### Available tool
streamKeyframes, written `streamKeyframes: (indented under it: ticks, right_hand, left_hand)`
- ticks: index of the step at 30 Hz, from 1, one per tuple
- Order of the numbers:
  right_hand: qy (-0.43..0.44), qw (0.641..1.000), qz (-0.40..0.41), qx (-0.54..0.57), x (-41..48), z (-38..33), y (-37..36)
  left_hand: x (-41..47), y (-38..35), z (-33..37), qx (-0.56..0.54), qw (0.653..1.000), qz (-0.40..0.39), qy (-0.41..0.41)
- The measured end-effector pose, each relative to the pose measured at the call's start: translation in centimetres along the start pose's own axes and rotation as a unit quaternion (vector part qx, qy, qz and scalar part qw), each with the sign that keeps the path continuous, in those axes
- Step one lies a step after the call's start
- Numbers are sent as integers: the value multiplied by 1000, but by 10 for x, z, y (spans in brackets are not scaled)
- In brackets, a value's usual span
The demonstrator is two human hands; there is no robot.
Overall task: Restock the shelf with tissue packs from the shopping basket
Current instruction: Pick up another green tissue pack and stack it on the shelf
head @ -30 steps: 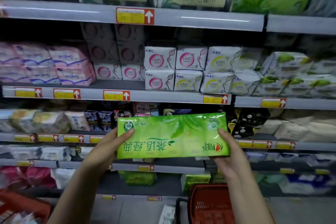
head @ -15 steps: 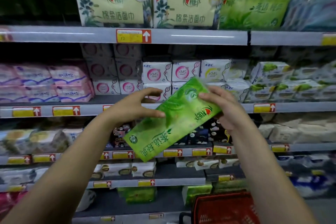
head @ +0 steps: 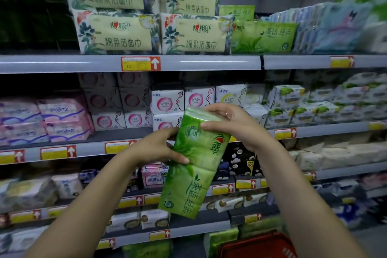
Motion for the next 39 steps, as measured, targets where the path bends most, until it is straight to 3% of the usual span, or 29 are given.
streamKeyframes:
  ticks: [4, 10, 20, 29, 34, 39]
  right_hand:
    - [30, 995, 88, 36, -4, -2, 27]
    - [-1, 975, 216, 57, -28, 27, 71]
    - [-46, 951, 297, 68, -62, 68, 137]
    - [-15, 958, 247, 148, -55, 79, 189]
    - [10, 971, 203, 125, -41, 75, 238]
    - [29, 961, 232, 146, -32, 74, 298]
  left_hand:
    - [1, 5, -3, -87, 995, 46, -20]
    - [5, 21, 11, -233, 963, 118, -69]
    - [17, -2, 56, -408, 884, 178, -141]
    - [64, -43, 78, -565, 787, 211, -131]
    - [103, -66, 110, -590, 767, 210, -140]
    - [137, -89, 146, -582, 767, 213, -166]
Point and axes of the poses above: each hand's wrist, its own x-axis towards the middle knuckle, its own y-axis out of the back of the hand, z = x × y, the point moved 9 cm from there along x, towards the middle knuckle, and after that the axes turned 4 degrees about y, right-handed, at the moved point
